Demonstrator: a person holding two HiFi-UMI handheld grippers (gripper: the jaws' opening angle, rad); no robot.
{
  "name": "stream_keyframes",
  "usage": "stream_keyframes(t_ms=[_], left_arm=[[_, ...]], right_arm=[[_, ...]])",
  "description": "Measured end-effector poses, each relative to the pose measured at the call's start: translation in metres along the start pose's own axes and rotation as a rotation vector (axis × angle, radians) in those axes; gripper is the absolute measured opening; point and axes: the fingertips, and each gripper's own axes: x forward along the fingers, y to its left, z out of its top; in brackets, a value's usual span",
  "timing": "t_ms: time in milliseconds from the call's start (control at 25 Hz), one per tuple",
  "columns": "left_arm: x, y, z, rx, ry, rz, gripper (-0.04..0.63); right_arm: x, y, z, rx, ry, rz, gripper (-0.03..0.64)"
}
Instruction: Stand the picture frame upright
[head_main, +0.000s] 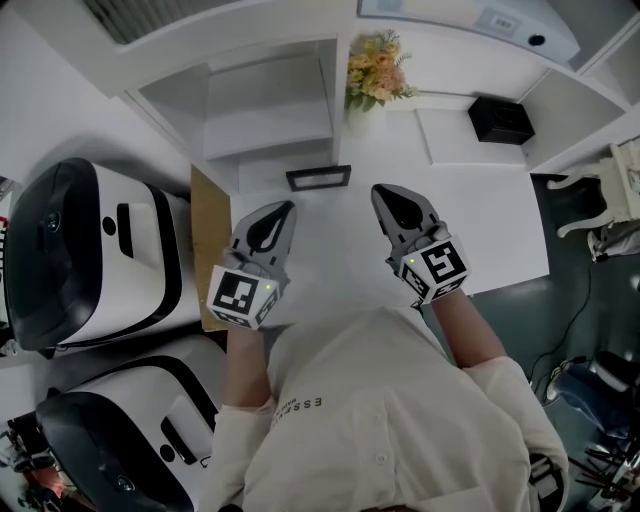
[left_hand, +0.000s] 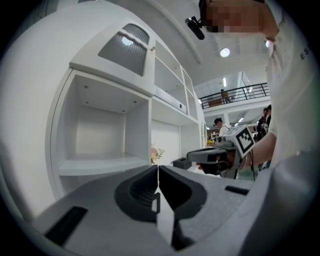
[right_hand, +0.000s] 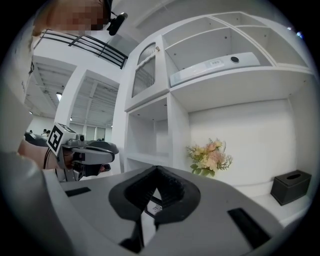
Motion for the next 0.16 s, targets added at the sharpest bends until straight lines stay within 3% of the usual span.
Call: stream_keyframes(t_ms=[160], left_arm=[[0.0008,-0.0023,-0.0052,-0.018,0.013,-0.003,0.003]], right_arm=[[-0.0021,0.0027,0.0001,0.006,0.002,0.013,0.014]])
